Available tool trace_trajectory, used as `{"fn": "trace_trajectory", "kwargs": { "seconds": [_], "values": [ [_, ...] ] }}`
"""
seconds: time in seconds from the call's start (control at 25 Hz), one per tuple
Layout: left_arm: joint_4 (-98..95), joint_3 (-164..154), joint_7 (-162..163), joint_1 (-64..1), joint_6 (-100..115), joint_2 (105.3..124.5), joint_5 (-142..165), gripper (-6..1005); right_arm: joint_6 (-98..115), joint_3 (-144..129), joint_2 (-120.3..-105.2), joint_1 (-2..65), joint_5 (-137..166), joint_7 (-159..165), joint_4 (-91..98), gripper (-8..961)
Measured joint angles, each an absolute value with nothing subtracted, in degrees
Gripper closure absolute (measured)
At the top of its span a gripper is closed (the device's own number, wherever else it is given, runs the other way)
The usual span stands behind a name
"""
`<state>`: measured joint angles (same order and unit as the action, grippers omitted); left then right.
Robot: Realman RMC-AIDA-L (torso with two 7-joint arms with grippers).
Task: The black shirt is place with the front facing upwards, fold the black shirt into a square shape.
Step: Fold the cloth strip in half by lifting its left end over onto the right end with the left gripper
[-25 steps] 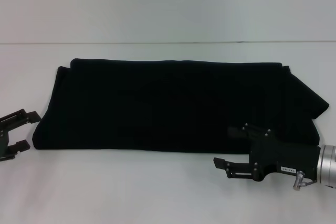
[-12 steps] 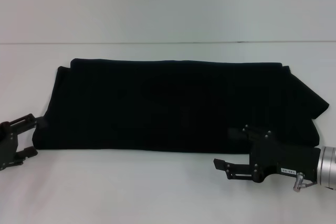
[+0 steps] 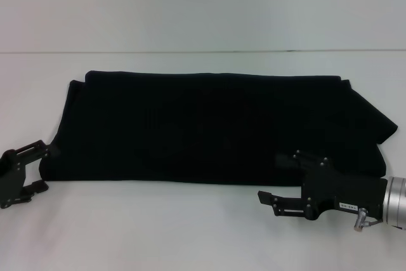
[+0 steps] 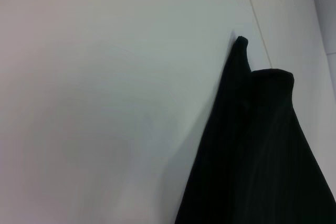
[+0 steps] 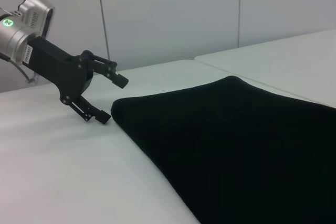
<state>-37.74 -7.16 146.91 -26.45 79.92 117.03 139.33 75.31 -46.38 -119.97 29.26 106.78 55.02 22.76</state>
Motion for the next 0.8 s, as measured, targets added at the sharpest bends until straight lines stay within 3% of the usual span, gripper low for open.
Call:
{"fn": "trace_trajectory", "kwargs": {
  "seconds": [0.8],
  "values": [
    [-33.93,-7.64,146.54,-29.93,74.60,116.29,139.26,67,75.72,-46.14,-120.06,29.20,106.75,55.01,22.24,27]
  ]
}}
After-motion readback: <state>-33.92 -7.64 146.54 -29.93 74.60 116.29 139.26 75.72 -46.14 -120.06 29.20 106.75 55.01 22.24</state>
